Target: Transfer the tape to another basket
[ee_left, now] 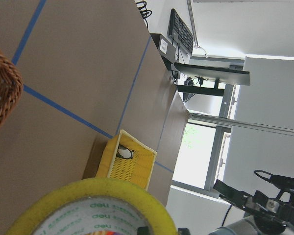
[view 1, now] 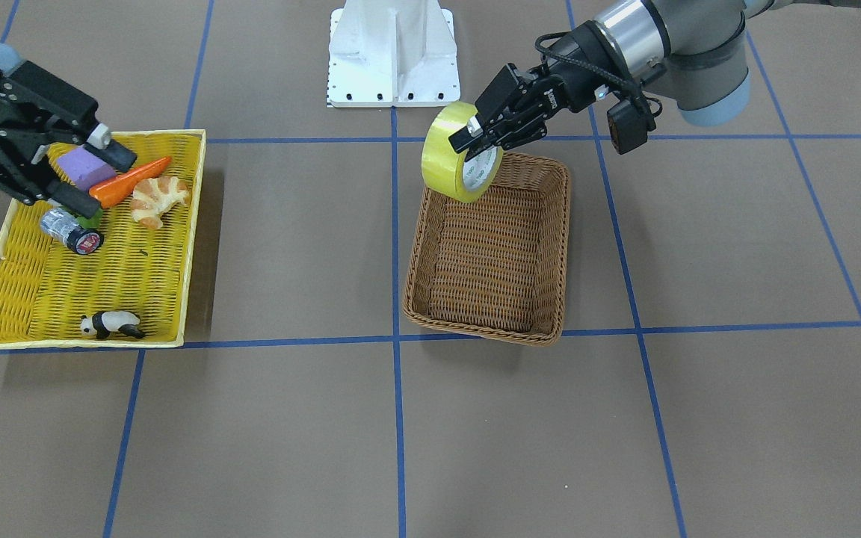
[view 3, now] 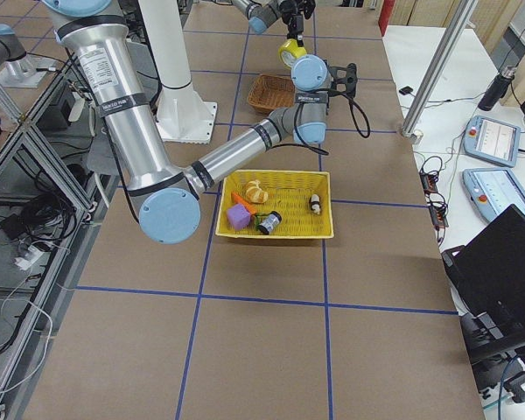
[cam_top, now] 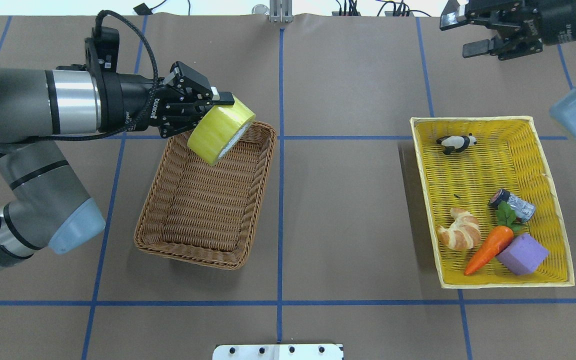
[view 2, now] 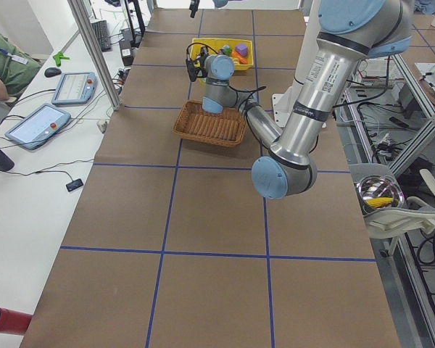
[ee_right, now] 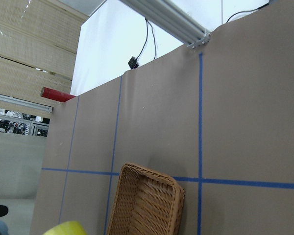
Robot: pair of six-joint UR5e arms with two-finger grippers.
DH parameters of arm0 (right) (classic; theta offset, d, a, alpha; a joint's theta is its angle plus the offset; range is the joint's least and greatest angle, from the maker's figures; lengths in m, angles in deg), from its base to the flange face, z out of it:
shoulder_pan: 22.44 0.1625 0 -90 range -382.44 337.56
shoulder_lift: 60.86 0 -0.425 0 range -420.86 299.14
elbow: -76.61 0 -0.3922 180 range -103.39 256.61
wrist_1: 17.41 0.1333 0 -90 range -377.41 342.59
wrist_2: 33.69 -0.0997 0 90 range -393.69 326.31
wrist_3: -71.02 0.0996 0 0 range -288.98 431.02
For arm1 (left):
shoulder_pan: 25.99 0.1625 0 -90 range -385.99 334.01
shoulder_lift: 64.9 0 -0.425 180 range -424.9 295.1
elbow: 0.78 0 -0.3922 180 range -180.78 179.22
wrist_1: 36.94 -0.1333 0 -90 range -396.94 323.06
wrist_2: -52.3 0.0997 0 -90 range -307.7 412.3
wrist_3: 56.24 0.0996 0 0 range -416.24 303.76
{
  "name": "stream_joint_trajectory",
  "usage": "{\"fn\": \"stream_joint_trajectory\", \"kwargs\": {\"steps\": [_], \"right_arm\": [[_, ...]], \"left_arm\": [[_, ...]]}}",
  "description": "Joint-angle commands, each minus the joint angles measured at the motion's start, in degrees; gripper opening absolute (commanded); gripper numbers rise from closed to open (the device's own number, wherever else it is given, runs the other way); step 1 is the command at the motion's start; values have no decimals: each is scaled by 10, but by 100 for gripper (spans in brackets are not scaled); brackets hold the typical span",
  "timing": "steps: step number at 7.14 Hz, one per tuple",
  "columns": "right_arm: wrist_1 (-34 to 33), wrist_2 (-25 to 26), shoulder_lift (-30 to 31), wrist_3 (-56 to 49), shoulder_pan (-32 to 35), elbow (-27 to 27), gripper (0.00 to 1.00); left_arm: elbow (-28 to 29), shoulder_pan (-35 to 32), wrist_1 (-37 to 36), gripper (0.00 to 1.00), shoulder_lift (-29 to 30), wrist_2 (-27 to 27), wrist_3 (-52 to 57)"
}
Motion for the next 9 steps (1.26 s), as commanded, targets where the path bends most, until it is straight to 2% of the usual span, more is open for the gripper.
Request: {"fn": "stream_joint_trajectory", "kwargs": {"steps": [1,2,3,4,5,6,7,8,9], "right_arm": [[-77,8,33,-142,23,-3,100],[-109,12,47,-205,35,-3,100],[-152,22,52,-272,47,-11,100],[-199,59,77,-344,48,-38,100],[-285,98,92,-456,44,-73,100],[-402,141,94,-553,43,-122,100],[-511,180,92,-647,36,-163,100],[-588,191,87,-682,32,-183,100],[-616,192,89,-685,29,-187,100]], "left_arm": [[-19,100,-63,0,-26,171,118],[-46,157,-135,0,-27,253,163],[-95,166,-236,0,-26,259,176],[-141,167,-324,0,-25,256,200],[-147,168,-375,0,-24,257,225],[-145,174,-419,0,-20,257,242],[-139,176,-425,0,-22,259,250],[-124,178,-427,0,-24,265,250],[-97,190,-426,0,-21,294,250]]}}
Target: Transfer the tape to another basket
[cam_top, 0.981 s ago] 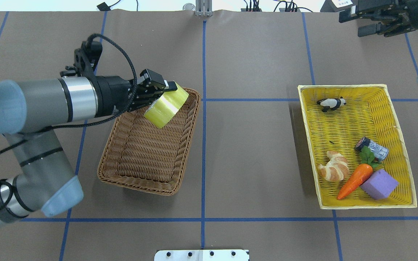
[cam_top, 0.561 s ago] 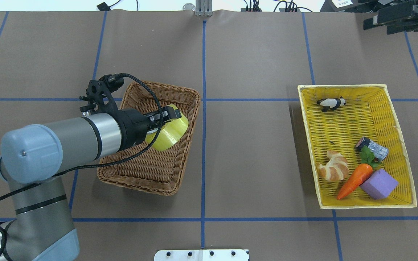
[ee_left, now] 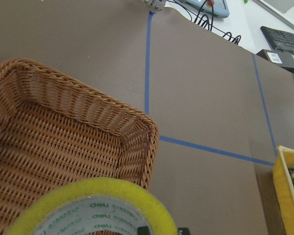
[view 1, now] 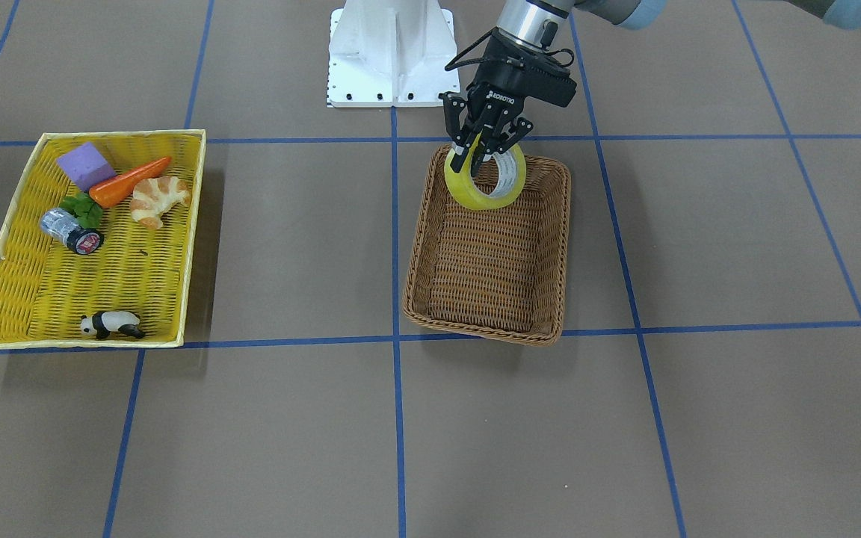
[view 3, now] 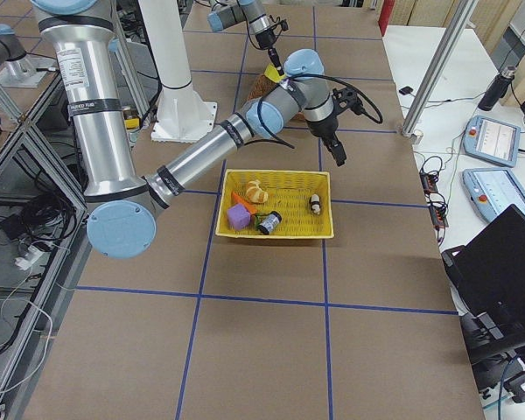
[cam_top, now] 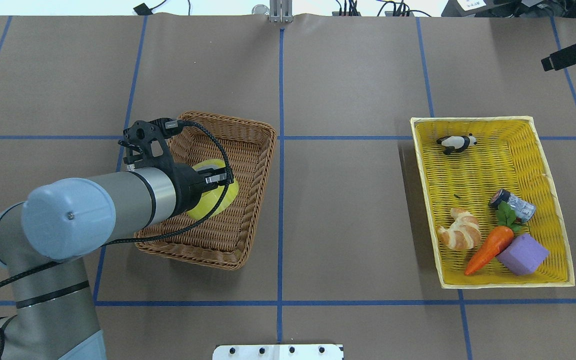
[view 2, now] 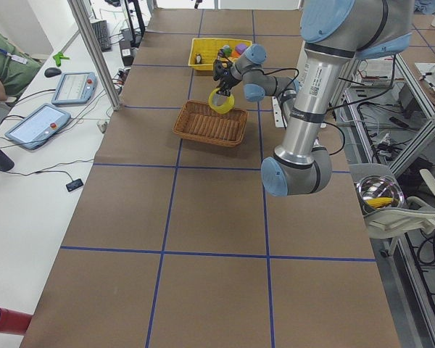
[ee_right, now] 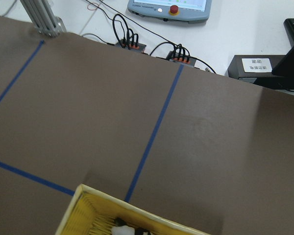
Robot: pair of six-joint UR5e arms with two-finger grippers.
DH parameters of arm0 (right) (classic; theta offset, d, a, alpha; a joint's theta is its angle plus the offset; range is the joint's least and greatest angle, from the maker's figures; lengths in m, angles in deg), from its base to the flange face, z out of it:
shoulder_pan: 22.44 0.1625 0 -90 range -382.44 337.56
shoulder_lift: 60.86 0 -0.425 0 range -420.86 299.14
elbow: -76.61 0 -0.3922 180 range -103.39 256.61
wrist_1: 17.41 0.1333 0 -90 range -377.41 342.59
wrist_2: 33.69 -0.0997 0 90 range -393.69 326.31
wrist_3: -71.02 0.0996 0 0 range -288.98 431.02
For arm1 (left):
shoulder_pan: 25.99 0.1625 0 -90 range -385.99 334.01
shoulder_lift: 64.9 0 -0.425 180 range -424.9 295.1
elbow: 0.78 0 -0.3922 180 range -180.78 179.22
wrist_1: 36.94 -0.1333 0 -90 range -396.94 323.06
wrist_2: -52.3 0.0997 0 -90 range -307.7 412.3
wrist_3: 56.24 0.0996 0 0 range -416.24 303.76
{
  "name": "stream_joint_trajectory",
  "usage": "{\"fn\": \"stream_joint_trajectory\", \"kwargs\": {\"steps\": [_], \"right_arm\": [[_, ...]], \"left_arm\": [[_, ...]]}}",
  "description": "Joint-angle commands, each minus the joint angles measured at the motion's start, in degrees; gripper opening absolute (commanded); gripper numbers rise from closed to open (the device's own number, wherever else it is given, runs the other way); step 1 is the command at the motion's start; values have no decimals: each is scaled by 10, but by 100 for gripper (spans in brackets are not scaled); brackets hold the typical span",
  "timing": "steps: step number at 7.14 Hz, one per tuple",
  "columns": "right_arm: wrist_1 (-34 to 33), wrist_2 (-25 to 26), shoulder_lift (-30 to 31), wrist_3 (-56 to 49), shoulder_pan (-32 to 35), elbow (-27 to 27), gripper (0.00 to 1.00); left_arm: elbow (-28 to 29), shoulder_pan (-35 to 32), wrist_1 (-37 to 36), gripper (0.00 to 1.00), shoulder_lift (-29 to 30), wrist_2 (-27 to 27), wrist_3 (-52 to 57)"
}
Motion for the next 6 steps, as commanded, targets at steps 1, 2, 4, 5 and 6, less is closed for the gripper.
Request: {"fn": "stream_joint_trajectory", "kwargs": {"steps": [1,2,4,5,6], "right_arm": [[-77,10,2,-29,-4,-16,100],[-96,10,0,-29,-5,-21,100],[-100,10,2,-29,-3,-21,100],[-100,9,2,-29,-3,-21,100],[-100,7,2,-29,-3,-20,100]], "left_arm": [[42,14,-3,0,5,29,3],[63,14,-3,0,9,30,3],[104,13,0,0,24,37,30],[118,13,3,0,34,44,29],[120,13,3,11,36,42,29]]}}
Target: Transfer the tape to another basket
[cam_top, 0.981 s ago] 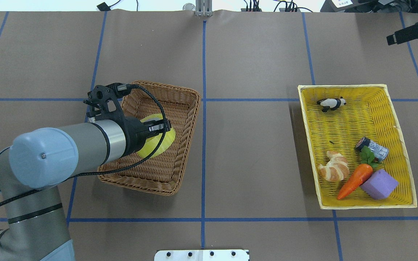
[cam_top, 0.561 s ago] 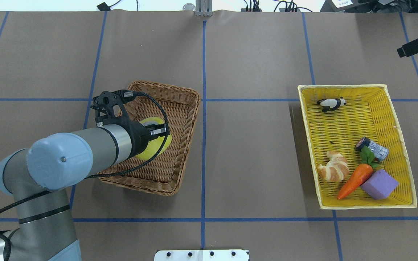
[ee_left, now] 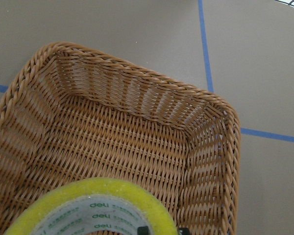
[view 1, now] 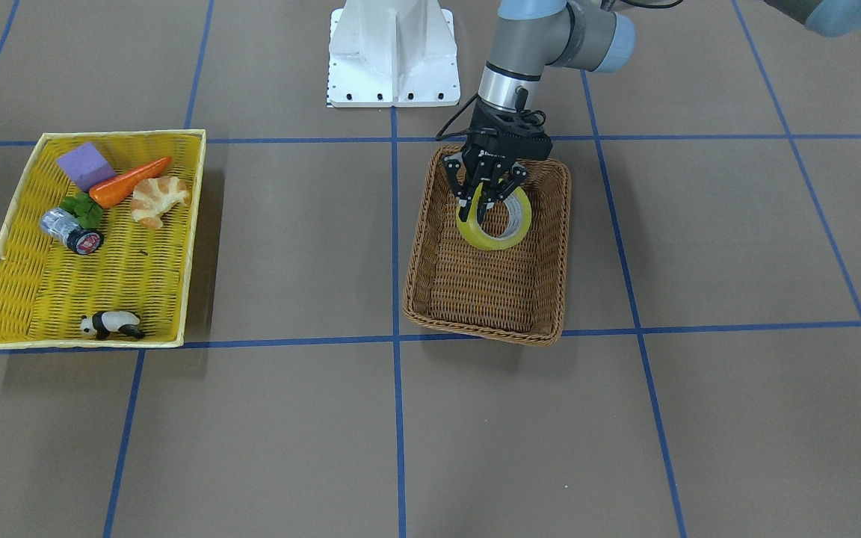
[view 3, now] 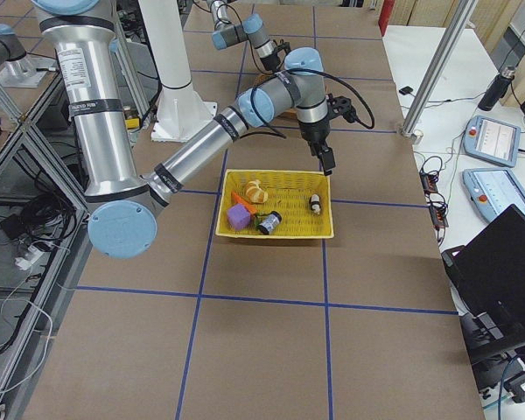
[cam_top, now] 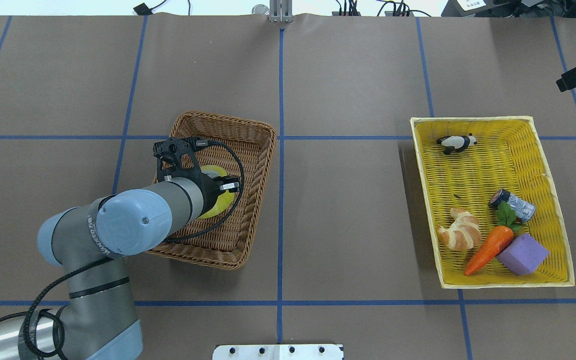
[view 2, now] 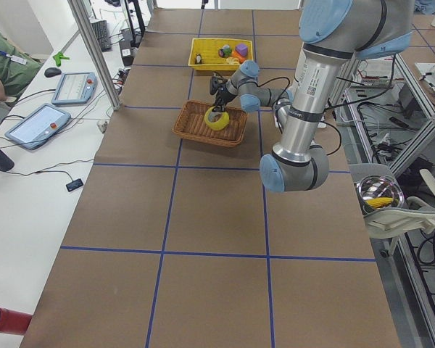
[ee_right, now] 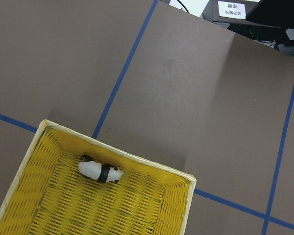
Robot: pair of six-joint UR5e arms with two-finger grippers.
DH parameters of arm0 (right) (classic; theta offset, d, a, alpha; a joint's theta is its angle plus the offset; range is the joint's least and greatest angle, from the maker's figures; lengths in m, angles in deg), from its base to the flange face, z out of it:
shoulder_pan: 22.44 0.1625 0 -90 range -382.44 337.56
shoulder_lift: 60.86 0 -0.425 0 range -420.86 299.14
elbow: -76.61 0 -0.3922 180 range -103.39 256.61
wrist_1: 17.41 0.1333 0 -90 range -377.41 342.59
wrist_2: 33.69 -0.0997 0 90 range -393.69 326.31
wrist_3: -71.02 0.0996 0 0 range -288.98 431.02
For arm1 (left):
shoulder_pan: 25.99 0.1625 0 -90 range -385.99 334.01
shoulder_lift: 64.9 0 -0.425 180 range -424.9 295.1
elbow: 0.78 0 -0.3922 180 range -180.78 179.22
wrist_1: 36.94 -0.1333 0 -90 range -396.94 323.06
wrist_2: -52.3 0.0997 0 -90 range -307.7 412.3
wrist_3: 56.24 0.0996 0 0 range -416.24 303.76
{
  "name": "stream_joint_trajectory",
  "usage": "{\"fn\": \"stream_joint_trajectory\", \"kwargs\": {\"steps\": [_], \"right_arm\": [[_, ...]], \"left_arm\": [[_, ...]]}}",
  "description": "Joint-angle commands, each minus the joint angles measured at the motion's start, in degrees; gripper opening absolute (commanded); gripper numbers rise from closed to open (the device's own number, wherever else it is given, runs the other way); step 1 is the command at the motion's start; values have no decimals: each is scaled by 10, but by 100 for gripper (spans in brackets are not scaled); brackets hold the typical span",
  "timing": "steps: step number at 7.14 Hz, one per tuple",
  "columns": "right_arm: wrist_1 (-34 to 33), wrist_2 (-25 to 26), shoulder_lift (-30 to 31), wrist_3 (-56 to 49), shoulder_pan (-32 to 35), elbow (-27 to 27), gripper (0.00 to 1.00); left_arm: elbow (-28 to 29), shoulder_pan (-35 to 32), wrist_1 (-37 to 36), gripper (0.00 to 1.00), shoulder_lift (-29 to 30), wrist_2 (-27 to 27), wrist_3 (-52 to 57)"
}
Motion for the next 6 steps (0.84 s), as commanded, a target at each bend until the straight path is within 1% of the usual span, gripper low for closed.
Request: {"fn": "stream_joint_trajectory", "kwargs": {"steps": [1,3,4,5,6], "right_arm": [[-3,-5,1,0,1,1,100],[-12,-6,-3,0,11,4,100],[-14,-5,-3,-8,13,6,100],[-28,-5,-3,-59,26,12,100],[-77,-1,-8,-140,46,20,100]], "left_arm": [[11,-2,-3,97,12,6,2],[6,-29,-5,98,6,5,9],[4,-53,-10,98,0,0,51],[3,-79,-21,98,-15,-3,92],[3,-136,-31,98,-19,-49,119]]}}
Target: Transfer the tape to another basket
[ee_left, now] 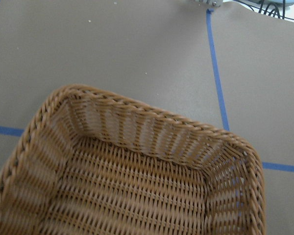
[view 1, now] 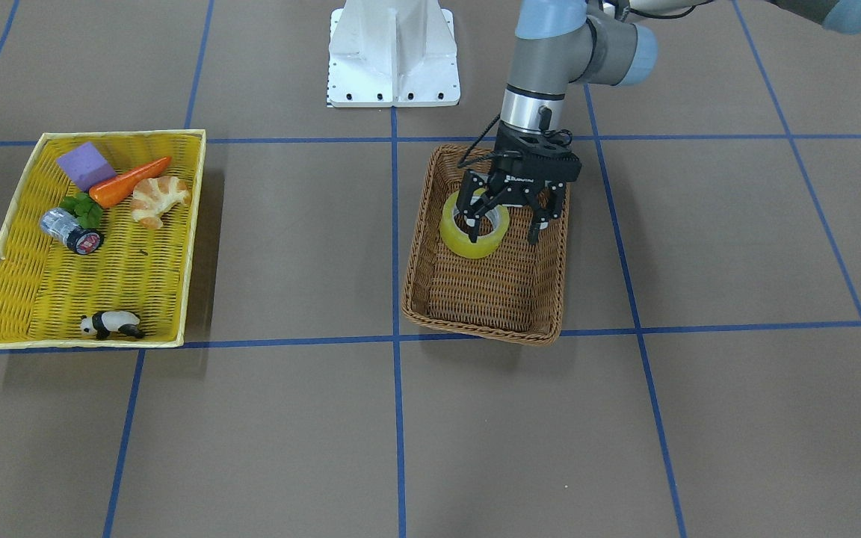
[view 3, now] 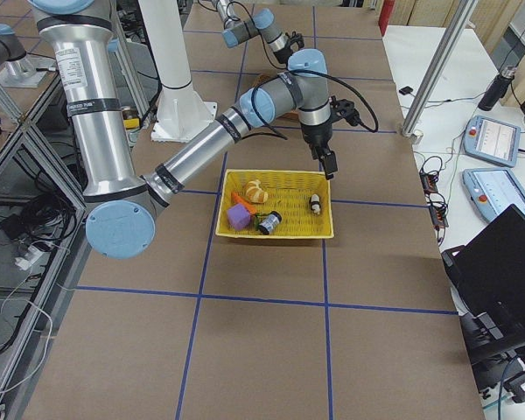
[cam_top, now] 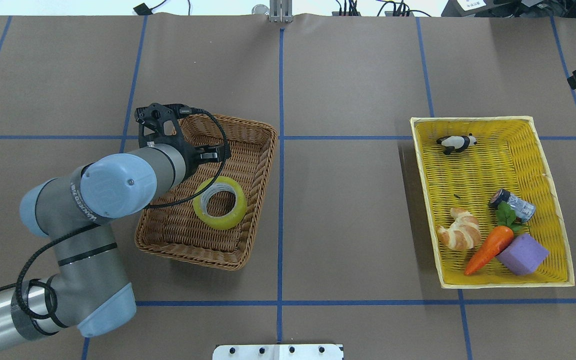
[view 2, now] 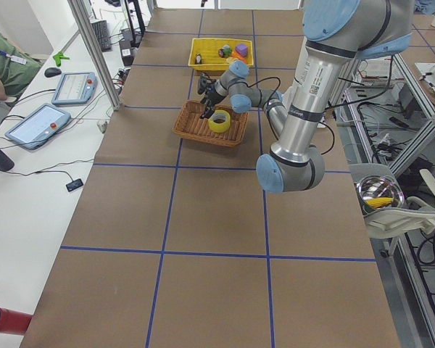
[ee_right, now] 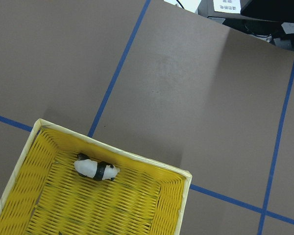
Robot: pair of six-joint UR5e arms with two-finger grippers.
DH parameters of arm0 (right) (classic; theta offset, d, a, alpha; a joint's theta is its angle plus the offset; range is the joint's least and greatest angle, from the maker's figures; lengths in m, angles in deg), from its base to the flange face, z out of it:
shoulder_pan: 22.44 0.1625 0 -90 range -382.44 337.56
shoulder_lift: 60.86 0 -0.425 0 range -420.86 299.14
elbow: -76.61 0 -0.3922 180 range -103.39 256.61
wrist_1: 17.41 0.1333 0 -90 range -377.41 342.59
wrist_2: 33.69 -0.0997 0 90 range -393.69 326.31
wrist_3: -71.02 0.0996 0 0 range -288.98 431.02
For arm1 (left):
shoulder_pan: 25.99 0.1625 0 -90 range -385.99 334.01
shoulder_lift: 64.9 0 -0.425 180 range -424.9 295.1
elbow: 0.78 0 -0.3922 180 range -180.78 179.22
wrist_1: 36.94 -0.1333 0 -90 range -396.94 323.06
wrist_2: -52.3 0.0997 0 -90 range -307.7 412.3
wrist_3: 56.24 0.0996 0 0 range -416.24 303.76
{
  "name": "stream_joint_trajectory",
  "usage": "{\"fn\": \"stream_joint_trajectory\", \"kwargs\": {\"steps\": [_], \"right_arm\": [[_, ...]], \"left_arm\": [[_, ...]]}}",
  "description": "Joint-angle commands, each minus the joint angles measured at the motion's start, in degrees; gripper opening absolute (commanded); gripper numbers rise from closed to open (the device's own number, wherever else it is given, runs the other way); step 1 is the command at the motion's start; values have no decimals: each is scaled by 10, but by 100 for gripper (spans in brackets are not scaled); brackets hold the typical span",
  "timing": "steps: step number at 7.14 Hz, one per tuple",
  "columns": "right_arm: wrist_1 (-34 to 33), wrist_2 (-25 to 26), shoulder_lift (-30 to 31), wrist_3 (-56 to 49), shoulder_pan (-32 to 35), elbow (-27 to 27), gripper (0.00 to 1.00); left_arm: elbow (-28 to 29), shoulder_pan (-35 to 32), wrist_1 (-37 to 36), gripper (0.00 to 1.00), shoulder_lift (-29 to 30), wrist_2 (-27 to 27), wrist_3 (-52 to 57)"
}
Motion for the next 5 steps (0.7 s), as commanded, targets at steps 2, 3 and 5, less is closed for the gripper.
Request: {"fn": "stream_joint_trajectory", "kwargs": {"steps": [2,3,5], "right_arm": [[-155,8,-35,-191,62,29,100],[-191,28,-25,-199,79,37,100],[-188,2,29,-191,91,49,100]], "left_arm": [[5,-215,-94,98,-20,-228,135],[30,-268,-92,98,-54,-263,188],[93,-391,-88,98,-105,-435,376]]}}
